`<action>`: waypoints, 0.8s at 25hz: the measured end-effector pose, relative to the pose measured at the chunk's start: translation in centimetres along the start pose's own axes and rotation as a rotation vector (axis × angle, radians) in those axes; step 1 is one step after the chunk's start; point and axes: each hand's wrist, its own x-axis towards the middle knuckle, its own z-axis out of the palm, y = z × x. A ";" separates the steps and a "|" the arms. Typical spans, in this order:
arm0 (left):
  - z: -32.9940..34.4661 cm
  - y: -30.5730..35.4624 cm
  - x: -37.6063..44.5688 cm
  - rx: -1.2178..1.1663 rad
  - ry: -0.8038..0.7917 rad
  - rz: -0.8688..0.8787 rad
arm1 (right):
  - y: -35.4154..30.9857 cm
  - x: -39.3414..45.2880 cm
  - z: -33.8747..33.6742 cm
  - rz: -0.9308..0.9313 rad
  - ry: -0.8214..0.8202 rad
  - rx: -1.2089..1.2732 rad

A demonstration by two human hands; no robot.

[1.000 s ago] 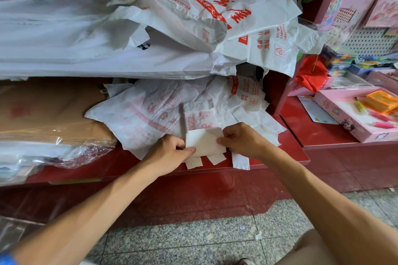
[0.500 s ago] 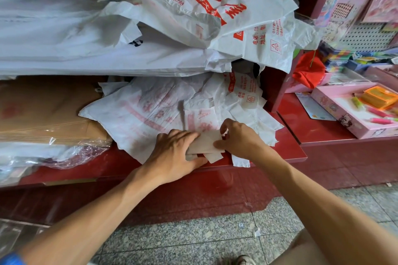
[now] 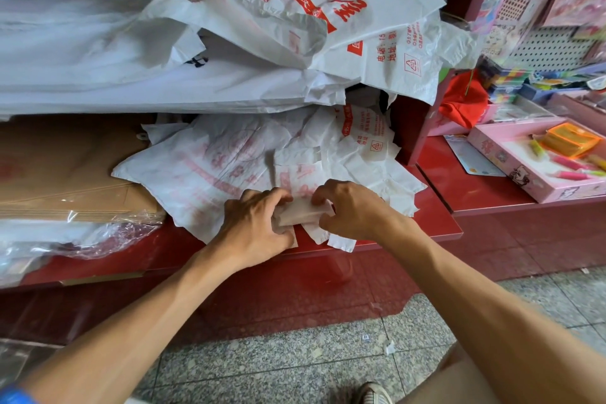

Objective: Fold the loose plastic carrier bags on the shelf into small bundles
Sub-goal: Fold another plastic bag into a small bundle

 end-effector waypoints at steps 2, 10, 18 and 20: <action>0.1 -0.1 0.1 -0.079 0.031 -0.056 | 0.0 0.2 0.1 0.009 0.059 0.060; -1.0 0.6 0.0 -0.469 0.078 -0.254 | 1.1 0.2 0.3 0.264 0.090 0.552; 0.0 0.1 0.1 -0.030 0.196 0.047 | 0.4 0.4 0.9 0.130 0.099 0.351; 0.0 0.2 -0.1 0.063 0.132 0.157 | 0.4 0.3 0.9 0.125 0.091 0.373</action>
